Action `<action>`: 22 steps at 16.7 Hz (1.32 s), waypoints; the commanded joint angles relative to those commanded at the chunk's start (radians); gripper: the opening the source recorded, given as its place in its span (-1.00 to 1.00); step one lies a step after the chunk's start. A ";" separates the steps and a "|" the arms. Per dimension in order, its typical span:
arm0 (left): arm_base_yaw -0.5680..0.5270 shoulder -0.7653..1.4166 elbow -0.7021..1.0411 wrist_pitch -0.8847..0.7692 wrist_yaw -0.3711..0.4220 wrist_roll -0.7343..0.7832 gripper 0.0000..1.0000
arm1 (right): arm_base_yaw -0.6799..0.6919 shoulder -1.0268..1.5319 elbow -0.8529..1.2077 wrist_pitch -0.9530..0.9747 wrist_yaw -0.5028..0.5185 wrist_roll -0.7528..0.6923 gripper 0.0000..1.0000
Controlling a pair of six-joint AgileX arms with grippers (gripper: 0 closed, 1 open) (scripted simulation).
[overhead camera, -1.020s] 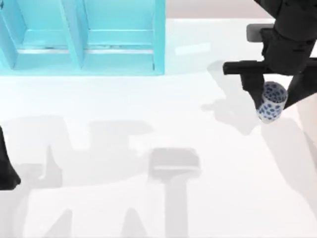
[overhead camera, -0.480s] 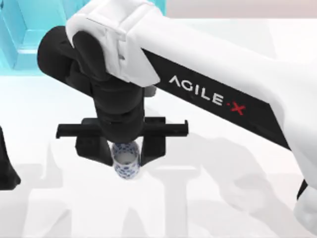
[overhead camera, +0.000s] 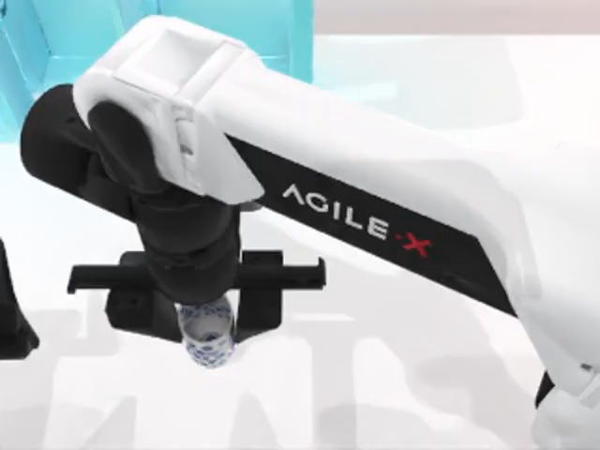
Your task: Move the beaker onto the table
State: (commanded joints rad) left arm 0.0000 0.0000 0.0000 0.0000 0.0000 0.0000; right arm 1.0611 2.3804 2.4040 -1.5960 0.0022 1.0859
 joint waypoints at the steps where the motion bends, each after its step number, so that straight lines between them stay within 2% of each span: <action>1: 0.000 0.000 0.000 0.000 0.000 0.000 1.00 | -0.001 -0.005 -0.013 0.013 0.000 -0.001 -1.00; 8: 0.000 0.000 0.000 0.000 0.000 0.000 1.00 | 0.001 -0.036 -0.295 0.252 0.001 -0.002 -1.00; 14: 0.000 0.000 0.000 0.000 0.000 0.000 1.00 | 0.004 -0.041 -0.330 0.287 0.001 0.000 -1.00; 22: 0.000 0.000 0.000 0.000 0.000 0.000 1.00 | 0.004 -0.041 -0.330 0.287 0.001 0.000 0.21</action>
State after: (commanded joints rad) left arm 0.0000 0.0000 0.0000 0.0000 0.0000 0.0000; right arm 1.0649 2.3391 2.0740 -1.3091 0.0031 1.0860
